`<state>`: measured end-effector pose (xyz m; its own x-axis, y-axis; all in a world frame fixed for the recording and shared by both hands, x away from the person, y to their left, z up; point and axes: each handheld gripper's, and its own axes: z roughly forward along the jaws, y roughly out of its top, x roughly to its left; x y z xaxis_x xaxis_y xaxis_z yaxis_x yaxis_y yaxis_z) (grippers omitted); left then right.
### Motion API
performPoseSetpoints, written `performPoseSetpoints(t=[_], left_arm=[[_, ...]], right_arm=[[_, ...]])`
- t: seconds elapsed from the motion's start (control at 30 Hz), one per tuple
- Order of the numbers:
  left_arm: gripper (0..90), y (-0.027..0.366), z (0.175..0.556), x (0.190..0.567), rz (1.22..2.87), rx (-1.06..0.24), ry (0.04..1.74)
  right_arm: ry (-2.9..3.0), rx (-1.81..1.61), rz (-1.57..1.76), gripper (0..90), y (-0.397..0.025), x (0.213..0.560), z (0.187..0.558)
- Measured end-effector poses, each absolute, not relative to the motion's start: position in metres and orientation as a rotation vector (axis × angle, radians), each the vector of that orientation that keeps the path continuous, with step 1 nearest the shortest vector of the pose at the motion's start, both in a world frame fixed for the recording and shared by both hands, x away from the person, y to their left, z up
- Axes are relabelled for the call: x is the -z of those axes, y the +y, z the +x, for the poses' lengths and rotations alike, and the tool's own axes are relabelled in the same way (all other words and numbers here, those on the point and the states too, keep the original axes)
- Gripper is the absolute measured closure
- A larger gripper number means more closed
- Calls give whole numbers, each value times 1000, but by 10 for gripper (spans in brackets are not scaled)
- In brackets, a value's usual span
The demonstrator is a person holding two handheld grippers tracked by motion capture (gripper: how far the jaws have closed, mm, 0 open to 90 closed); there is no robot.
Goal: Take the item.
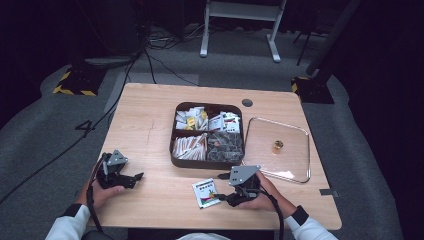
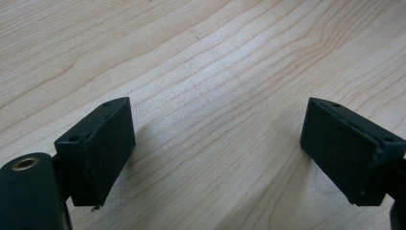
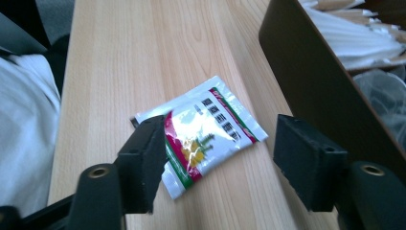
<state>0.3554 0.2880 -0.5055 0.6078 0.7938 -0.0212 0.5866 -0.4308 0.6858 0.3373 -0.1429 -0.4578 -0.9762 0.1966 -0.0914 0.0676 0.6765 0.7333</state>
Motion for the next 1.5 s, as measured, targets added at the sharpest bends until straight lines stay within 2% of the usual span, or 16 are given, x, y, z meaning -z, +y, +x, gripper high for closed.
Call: performPoseSetpoints(t=[0.5, 1.0, 1.5], left_arm=[[119, 288, 355, 505, 2170, -403, 1082], [119, 288, 356, 505, 2173, -400, 1081], [118, 288, 356, 505, 2175, -396, 1078]], right_arm=[[2670, -1177, 344, 345, -172, 455, 346], [2561, -1208, 435, 345, -208, 434, 352], [2375, -1126, 697, 344, -258, 437, 380]])
